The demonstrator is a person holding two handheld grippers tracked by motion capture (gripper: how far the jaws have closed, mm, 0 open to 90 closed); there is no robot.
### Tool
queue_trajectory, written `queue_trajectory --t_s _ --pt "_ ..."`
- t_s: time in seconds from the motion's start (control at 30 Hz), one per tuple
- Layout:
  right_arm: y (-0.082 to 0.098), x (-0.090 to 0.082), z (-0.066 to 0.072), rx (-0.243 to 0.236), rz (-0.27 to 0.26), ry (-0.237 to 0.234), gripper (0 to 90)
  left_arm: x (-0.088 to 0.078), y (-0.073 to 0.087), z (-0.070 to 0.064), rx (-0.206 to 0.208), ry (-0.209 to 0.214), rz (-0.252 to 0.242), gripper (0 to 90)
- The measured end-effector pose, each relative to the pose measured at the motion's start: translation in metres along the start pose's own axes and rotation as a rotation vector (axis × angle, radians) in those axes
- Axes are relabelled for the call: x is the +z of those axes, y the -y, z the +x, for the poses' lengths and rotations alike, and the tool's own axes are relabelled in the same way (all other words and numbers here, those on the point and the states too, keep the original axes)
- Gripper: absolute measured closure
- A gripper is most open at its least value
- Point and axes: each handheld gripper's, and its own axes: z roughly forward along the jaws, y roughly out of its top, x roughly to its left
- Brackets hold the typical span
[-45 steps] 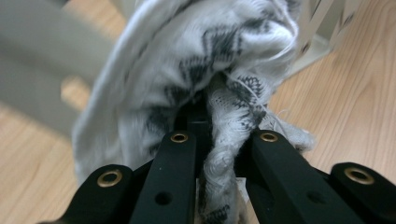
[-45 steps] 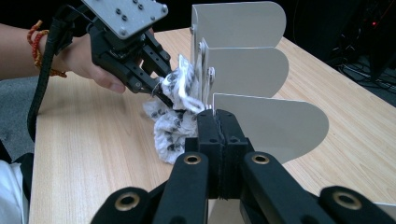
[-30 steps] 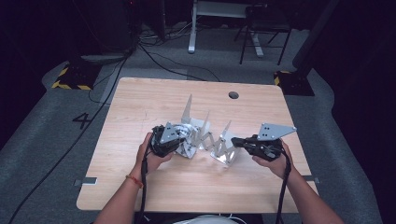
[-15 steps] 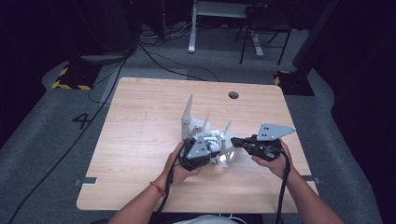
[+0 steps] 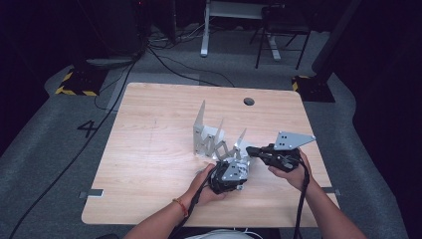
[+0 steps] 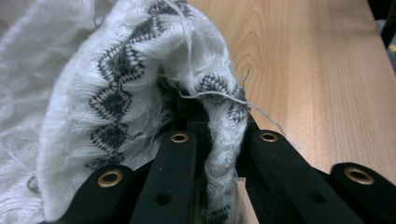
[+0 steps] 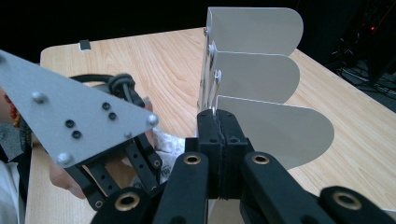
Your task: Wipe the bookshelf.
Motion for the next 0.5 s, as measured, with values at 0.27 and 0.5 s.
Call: queue_trajectory --t_s 0.27,0.5 --pt "0.000 0.000 0.000 0.006 0.003 0.005 90.0 -0.028 -0.028 0.007 0.017 -0.063 -0.123 83.9" --pt "0.000 0.000 0.000 0.010 0.001 0.001 90.0 -0.017 -0.046 -0.009 0.088 -0.008 -0.120 83.9"
